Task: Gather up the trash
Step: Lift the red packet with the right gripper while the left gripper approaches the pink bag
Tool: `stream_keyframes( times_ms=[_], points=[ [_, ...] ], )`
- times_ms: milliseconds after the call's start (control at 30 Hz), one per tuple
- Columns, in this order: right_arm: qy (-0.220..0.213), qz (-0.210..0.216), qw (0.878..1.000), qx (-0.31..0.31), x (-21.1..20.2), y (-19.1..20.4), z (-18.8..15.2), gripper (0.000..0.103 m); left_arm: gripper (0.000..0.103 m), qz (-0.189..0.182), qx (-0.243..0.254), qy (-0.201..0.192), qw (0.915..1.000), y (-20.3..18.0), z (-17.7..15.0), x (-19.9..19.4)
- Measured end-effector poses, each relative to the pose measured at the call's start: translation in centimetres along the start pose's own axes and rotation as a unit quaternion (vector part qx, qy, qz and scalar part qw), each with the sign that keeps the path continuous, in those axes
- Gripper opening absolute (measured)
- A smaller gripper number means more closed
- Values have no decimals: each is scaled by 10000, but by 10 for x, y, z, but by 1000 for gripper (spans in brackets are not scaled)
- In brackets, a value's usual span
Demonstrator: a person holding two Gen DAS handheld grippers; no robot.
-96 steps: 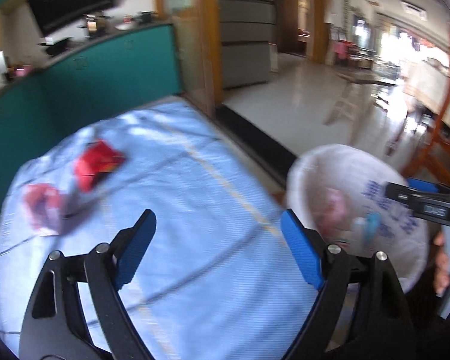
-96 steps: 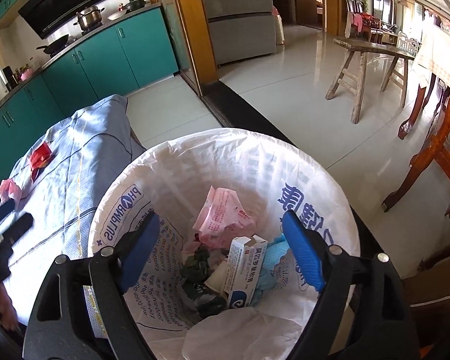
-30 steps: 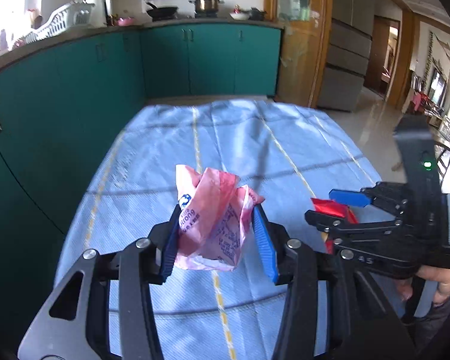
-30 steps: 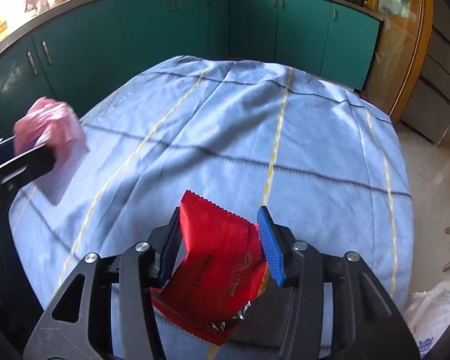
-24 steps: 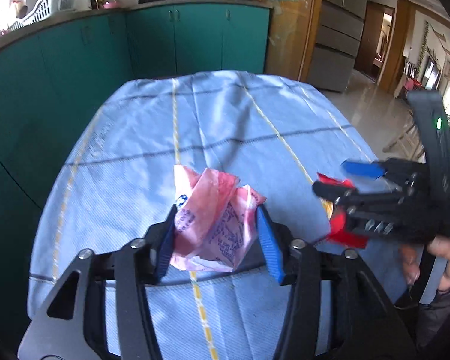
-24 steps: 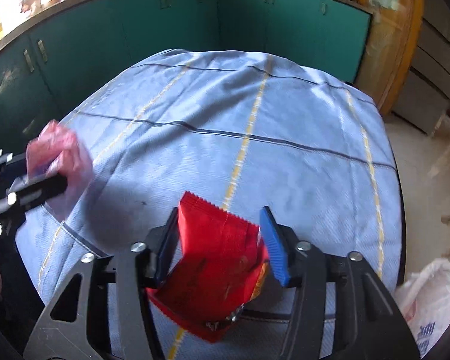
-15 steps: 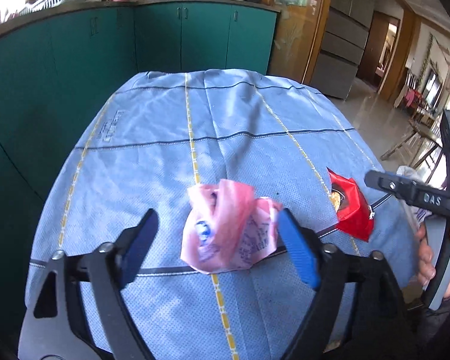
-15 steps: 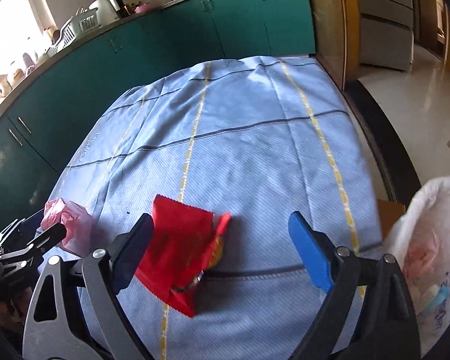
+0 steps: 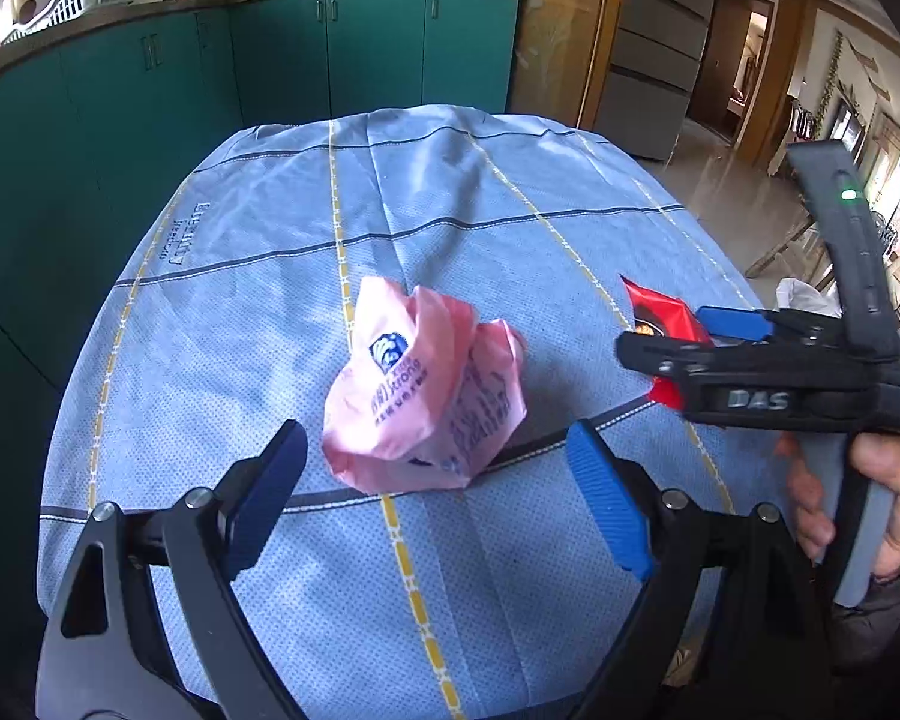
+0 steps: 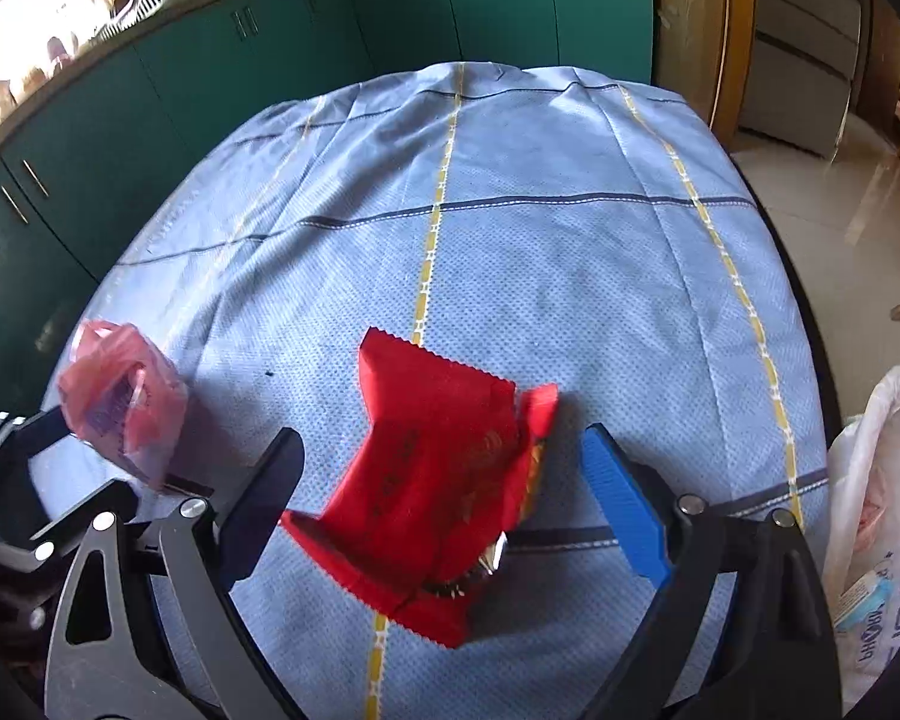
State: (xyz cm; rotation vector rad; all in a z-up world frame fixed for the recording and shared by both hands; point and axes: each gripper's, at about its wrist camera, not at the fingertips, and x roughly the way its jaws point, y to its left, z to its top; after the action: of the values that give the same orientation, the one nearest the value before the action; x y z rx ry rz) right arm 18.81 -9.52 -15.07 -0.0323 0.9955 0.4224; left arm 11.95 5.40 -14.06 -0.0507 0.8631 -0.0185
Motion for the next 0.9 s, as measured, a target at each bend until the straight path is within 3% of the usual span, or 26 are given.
stream_keyframes(
  times_ms=[133,200,300,900],
  points=[
    [-37,-134,9995,-282,5,10,0,87,94,-75,-29,-37,10000,3,-2,-6],
    [-81,-144,9989,-443,3,15,-1,70,96,-174,-42,-47,9998,4,-3,-9],
    [-75,16,9986,-530,0,17,-1,57,98,-242,-58,-48,9997,2,-5,-10],
    [-316,-36,9992,-239,-28,-7,-8,55,98,-150,14,28,9999,-4,-5,-2]
  ],
)
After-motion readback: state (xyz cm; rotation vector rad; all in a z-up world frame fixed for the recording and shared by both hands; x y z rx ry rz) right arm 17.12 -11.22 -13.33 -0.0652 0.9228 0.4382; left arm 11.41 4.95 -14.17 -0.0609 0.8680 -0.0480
